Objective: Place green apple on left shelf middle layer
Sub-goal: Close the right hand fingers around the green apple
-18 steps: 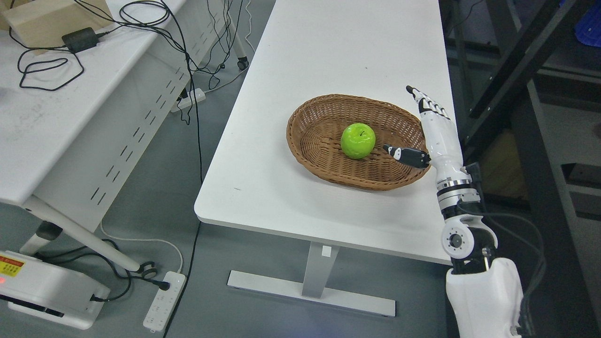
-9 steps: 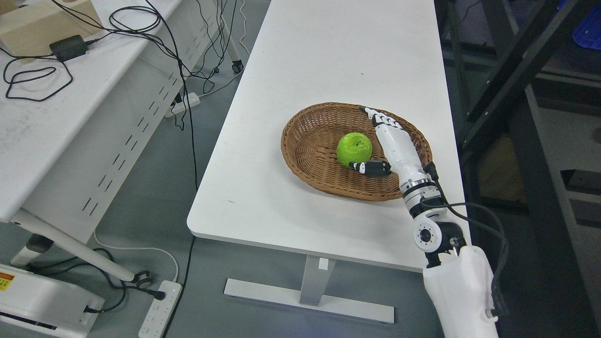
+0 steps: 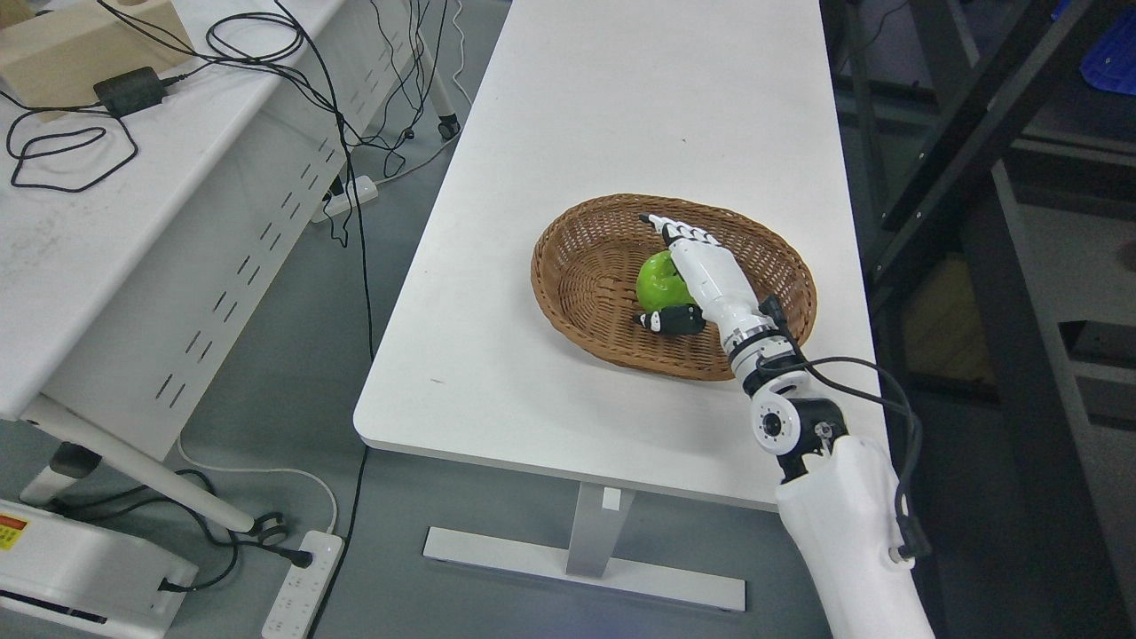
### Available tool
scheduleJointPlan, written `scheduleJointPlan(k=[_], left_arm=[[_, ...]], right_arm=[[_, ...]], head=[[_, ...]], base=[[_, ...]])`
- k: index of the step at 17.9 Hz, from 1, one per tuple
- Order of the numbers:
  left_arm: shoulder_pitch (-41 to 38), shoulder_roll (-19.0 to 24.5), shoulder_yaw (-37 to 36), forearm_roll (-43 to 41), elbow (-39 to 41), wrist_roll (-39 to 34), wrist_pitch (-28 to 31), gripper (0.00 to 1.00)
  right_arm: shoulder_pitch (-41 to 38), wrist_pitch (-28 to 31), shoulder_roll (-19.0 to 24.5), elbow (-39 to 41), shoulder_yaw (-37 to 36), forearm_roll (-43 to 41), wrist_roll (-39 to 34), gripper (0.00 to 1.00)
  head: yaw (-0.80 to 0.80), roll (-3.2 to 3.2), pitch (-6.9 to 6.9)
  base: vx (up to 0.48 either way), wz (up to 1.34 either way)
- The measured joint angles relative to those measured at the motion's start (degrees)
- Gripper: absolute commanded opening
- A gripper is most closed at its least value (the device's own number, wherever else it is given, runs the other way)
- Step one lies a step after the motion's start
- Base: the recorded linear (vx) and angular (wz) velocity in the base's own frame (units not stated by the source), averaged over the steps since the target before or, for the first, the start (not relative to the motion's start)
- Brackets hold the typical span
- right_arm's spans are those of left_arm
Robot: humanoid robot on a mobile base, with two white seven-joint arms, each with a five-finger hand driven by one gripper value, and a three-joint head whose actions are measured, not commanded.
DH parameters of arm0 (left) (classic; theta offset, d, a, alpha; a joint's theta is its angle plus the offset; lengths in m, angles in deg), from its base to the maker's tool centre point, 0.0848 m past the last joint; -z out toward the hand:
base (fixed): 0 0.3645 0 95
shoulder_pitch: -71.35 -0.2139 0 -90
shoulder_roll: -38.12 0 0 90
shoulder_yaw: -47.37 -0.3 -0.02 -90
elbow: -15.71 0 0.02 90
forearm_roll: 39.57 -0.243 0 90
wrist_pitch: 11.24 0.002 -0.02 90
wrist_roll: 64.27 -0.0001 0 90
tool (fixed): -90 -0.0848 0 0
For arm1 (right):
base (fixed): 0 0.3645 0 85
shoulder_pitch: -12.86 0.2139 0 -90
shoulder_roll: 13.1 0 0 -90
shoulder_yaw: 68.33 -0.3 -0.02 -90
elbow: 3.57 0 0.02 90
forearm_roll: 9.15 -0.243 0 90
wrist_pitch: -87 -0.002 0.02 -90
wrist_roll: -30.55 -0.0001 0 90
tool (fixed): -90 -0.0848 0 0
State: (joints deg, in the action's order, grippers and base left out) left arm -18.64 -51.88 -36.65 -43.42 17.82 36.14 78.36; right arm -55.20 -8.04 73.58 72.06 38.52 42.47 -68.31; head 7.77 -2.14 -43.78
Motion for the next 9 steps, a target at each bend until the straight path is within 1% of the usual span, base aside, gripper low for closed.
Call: scheduleJointPlan(k=[1,3,9], left_arm=[[0.0,0.0,0.0,0.0,0.0,0.0,0.0,1.0],[0.0,0.0,0.0,0.0,0.0,0.0,0.0,1.0],[0.0,0.0,0.0,0.0,0.0,0.0,0.0,1.0]], right_arm=[[0.6,0.1,0.3,-0.8,0.2,0.1,0.0,0.97],[1.8,0.3,0.9,-2.5,0.7,0.2,-0.1,0.89],[3.9,0.4,1.5,-6.2,1.4,1.0,-0.1,0.85]], head=[[0.0,0.0,0.0],[0.0,0.0,0.0],[0.0,0.0,0.0]], base=[[0.0,0.0],[0.0,0.0],[0.0,0.0]])
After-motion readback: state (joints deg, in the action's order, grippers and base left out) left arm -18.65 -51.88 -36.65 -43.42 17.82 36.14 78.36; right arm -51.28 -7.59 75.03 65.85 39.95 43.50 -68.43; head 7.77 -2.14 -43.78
